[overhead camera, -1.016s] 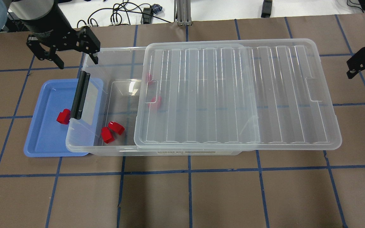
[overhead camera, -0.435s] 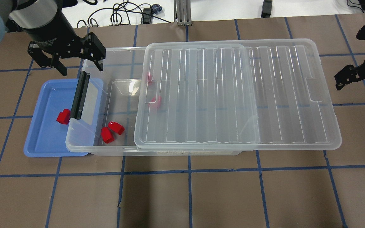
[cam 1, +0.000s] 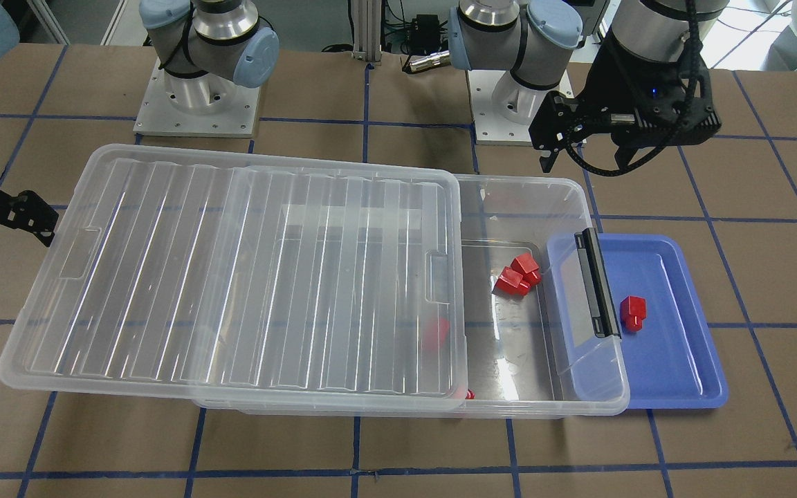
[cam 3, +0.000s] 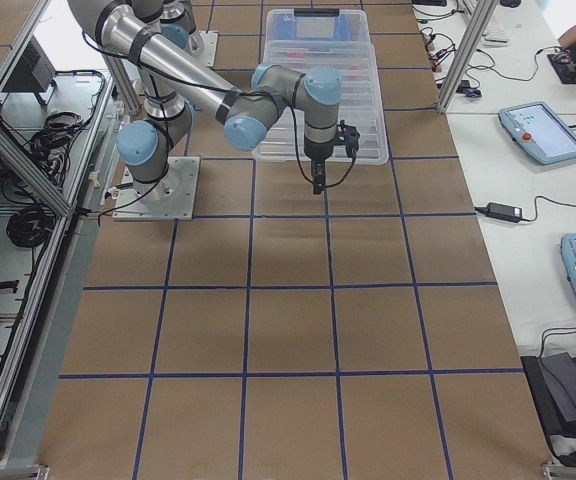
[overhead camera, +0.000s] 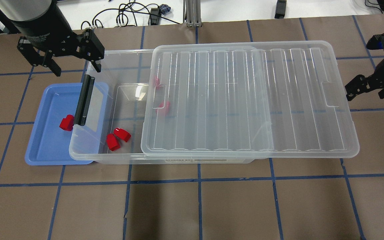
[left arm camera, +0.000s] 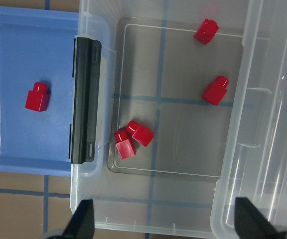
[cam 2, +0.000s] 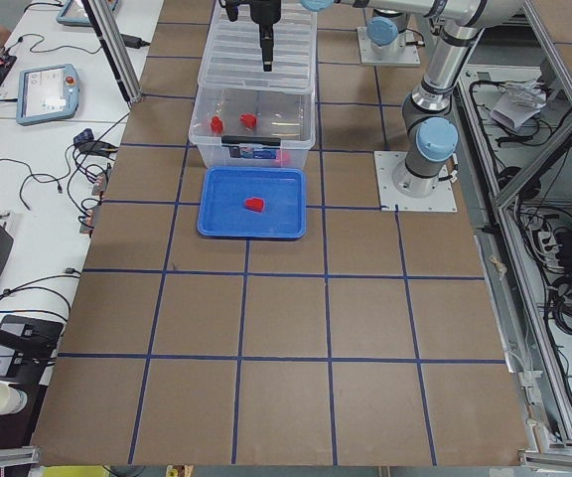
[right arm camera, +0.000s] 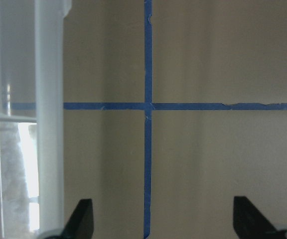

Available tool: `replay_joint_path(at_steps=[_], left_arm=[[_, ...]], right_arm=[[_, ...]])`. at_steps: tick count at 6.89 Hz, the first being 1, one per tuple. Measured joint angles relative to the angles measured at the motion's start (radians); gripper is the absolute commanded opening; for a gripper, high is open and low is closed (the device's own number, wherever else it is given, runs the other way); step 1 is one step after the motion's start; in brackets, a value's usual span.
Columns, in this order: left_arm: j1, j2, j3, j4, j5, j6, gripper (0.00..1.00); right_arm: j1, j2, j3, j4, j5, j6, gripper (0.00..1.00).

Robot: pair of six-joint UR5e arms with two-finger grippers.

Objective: Place red block in blue tray from box

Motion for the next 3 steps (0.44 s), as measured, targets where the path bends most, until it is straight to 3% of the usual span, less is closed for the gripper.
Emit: replay_joint_path(at_steps=[3], left_arm=[[-0.004,0.009,0.003,0.011,-0.007,0.027,1.00]], right_arm=[[0.062,0.008,0.003,-0.002,0.004,0.008,1.00]])
